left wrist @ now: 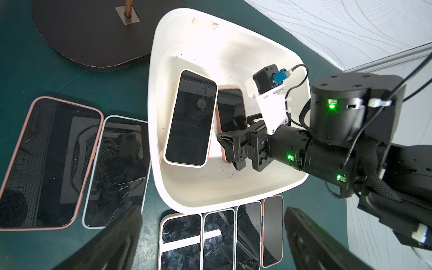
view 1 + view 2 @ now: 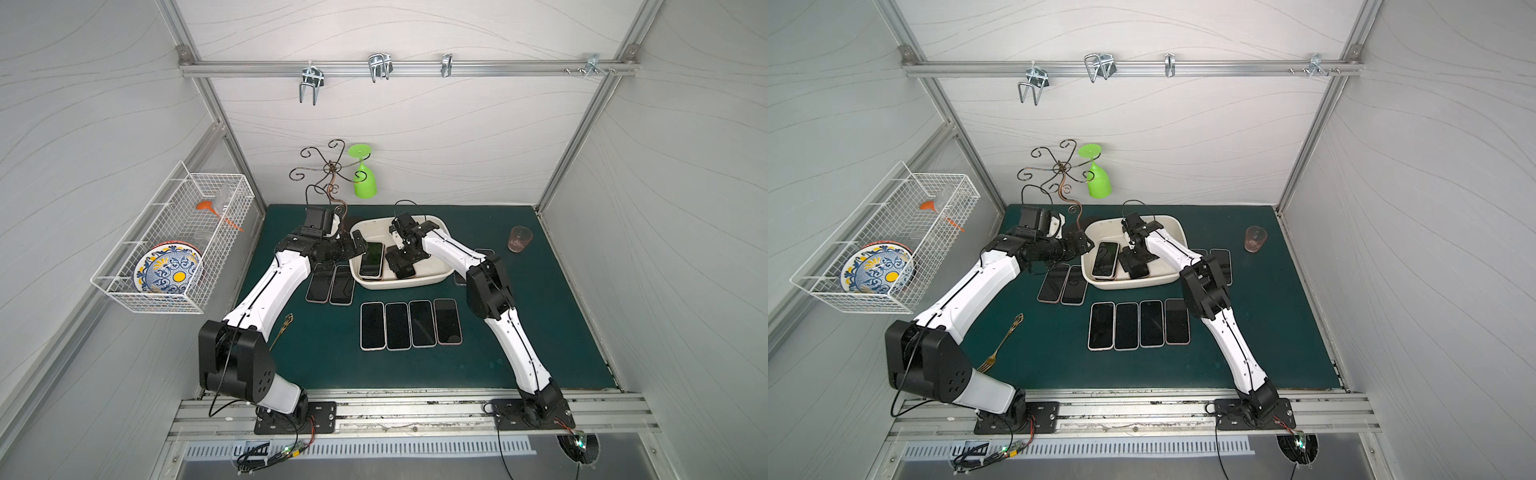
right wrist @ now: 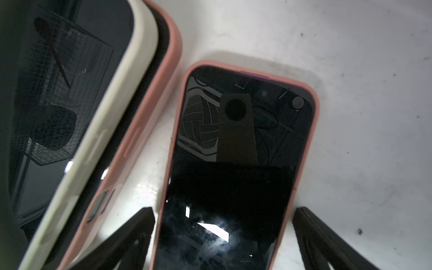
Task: Take the phone out of the storage box
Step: Pick up the phone from the storage box.
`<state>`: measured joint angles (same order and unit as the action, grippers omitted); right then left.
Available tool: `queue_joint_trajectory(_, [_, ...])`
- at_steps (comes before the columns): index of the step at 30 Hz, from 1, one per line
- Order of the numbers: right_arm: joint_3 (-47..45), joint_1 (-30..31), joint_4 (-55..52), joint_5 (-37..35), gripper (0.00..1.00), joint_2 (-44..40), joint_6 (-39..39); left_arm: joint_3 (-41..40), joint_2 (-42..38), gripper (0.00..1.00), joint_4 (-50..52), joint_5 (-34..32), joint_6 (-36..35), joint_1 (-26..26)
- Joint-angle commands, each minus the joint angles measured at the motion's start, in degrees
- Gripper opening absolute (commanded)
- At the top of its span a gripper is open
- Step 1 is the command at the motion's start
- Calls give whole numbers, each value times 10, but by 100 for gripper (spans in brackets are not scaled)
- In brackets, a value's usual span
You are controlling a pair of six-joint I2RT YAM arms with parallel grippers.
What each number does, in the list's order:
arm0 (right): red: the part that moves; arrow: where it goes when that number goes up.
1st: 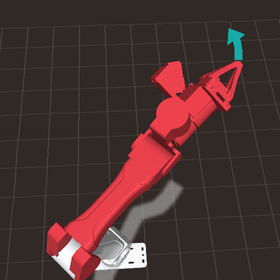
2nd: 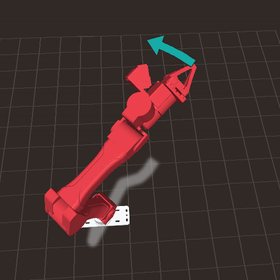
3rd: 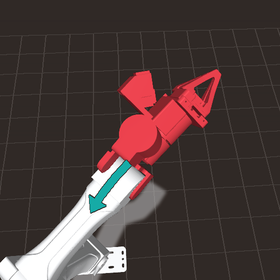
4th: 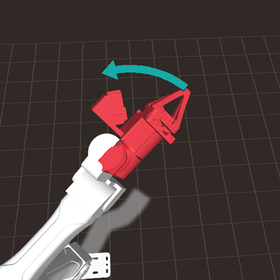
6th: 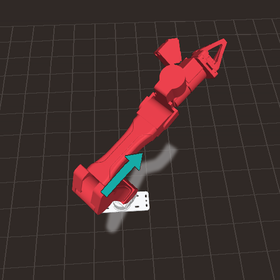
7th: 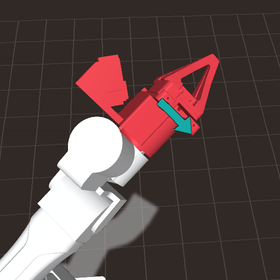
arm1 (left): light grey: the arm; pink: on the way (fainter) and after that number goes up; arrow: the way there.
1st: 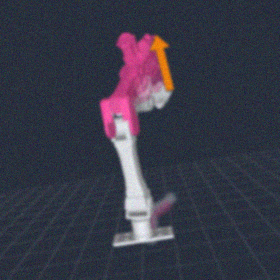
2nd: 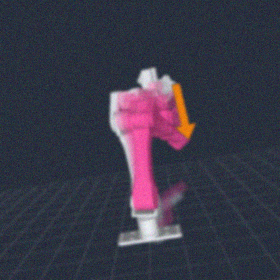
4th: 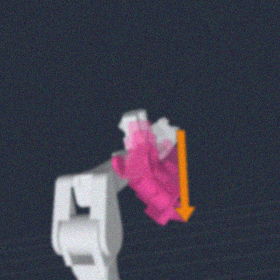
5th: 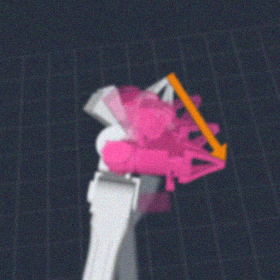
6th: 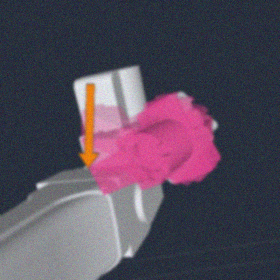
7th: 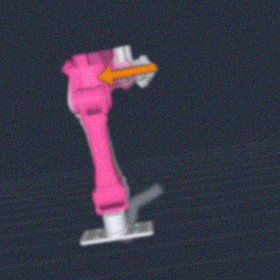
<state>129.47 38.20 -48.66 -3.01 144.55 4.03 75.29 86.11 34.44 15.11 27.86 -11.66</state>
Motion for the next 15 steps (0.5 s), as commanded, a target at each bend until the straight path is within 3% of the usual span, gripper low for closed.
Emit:
queue_joint_trajectory(1, [1, 4, -61, -10, 99, 32, -9, -1, 2, 99, -28, 7, -3, 7])
queue_joint_trajectory(10, [2, 5, -80, -9, 97, 59, -8, -3, 8, 99, -34, 21, 1, 11])
queue_joint_trajectory(13, [8, 5, -84, -12, 87, 68, -5, -5, 7, 99, -33, 21, -1, 13])
queue_joint_trajectory(15, [10, 2, -83, -15, 73, 69, 1, -6, 6, 99, -34, 20, -1, 14])
